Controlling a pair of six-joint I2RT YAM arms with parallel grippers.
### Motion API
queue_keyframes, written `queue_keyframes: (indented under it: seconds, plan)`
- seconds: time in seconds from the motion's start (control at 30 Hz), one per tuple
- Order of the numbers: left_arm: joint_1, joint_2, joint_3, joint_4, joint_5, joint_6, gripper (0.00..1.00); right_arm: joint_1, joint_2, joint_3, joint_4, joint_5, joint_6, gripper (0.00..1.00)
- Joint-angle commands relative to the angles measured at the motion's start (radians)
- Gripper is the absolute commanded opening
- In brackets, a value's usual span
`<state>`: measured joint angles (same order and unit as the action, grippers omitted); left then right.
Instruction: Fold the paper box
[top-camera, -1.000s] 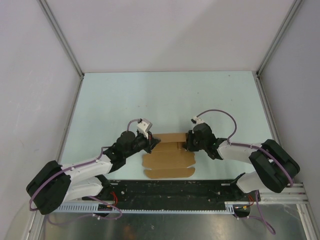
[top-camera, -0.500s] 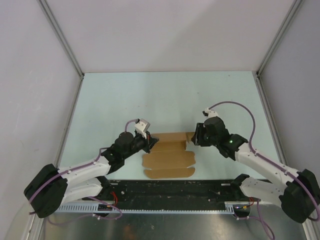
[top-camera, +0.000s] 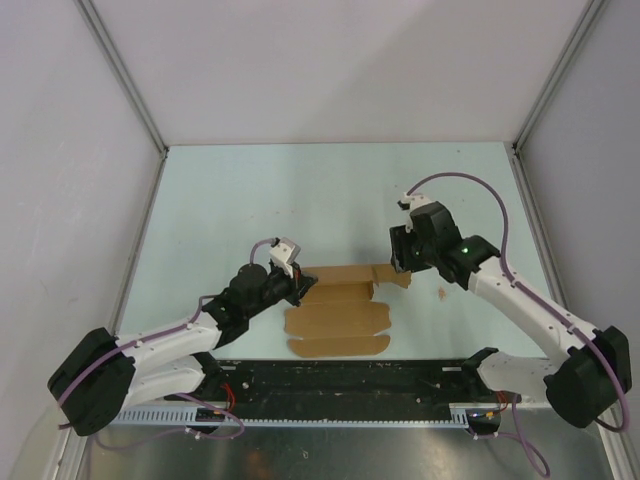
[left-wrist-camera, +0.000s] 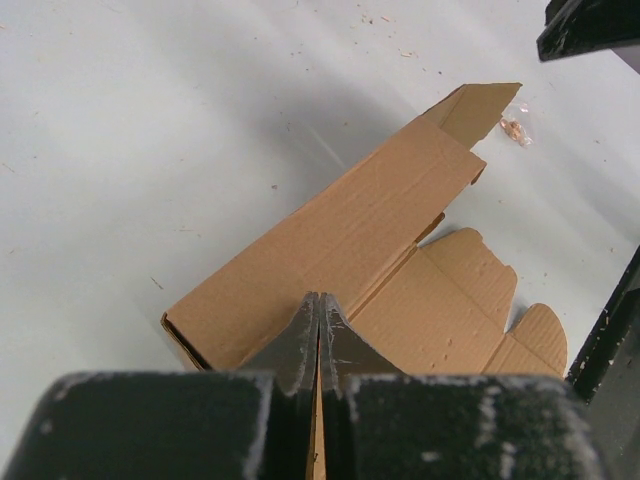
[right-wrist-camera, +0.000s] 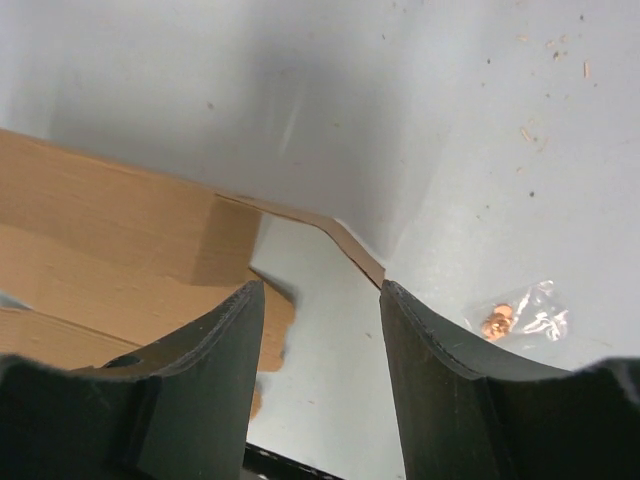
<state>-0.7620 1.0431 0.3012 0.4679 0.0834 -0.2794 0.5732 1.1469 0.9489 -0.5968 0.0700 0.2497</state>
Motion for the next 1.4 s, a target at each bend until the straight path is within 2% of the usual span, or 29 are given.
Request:
queue_keyframes:
  seconds: [0.0,0.17,0.43,0.77,1.37]
  plan:
    - [-0.002,0.000,0.019,0.015,0.009,0.005,0.00,-0.016,0.037,0.031,-0.054,-0.012,-0.180,0.55]
    - [-0.003,0.001,0.021,0.014,0.010,0.005,0.00,-0.036,0.037,0.030,-0.046,-0.050,-0.295,0.54]
    - [-0.002,-0.003,0.018,0.015,0.007,0.005,0.00,-0.062,0.097,0.028,0.002,-0.134,-0.357,0.52]
    - [-0.003,-0.006,0.016,0.014,0.006,0.006,0.00,-0.087,0.194,0.016,0.028,-0.162,-0.363,0.50]
    - [-0.002,-0.009,0.010,0.012,0.004,0.009,0.00,-0.098,0.224,0.016,0.002,-0.188,-0.299,0.32]
